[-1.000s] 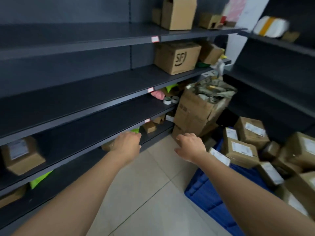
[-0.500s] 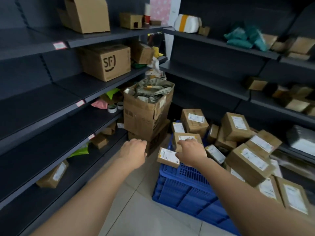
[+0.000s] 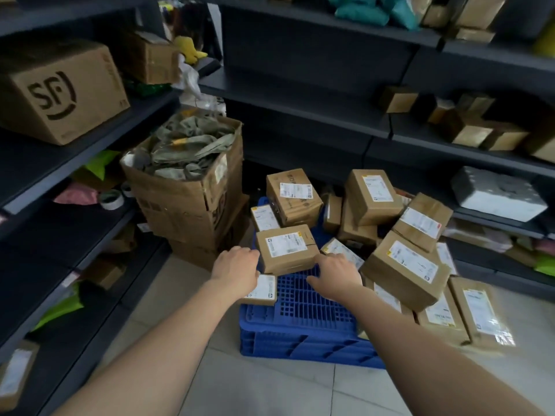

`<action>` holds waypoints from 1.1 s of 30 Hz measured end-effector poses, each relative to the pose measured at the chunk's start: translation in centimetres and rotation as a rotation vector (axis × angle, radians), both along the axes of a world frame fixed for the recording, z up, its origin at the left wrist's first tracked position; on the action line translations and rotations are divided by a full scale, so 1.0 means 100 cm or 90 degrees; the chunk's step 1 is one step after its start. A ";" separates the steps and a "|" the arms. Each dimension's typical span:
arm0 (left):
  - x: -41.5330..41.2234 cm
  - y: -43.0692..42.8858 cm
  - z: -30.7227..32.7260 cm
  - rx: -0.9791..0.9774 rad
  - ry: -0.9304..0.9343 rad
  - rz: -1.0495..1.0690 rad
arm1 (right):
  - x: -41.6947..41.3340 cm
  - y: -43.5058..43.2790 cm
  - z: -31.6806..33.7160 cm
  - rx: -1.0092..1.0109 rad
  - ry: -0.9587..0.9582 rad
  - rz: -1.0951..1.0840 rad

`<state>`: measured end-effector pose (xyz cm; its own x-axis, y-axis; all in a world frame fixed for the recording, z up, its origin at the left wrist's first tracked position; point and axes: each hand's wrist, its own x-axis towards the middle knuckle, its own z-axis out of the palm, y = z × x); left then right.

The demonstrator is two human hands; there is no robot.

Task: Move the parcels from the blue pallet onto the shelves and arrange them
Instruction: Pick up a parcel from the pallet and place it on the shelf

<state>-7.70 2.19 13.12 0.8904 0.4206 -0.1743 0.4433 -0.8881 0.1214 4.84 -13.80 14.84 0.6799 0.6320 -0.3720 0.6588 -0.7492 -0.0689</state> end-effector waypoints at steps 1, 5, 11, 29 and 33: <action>0.011 0.002 -0.006 -0.009 0.011 -0.005 | 0.009 0.001 -0.007 -0.003 0.012 -0.009; 0.060 0.011 -0.036 -0.031 0.048 -0.015 | 0.049 0.010 -0.038 -0.015 0.057 -0.035; 0.127 0.024 -0.088 -0.070 0.117 -0.015 | 0.099 0.024 -0.101 -0.037 0.144 -0.061; 0.220 0.109 -0.229 -0.284 0.129 0.135 | 0.113 0.082 -0.264 0.228 0.521 -0.609; 0.221 0.097 -0.221 -0.353 0.110 0.121 | 0.111 0.084 -0.260 0.317 0.465 -0.719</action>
<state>14.43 11.89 -8.99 0.7480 0.3742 -0.5481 0.6422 -0.6164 0.4556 15.92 -5.42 -11.19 0.6525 0.0580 -0.7555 -0.5593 -0.6359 -0.5318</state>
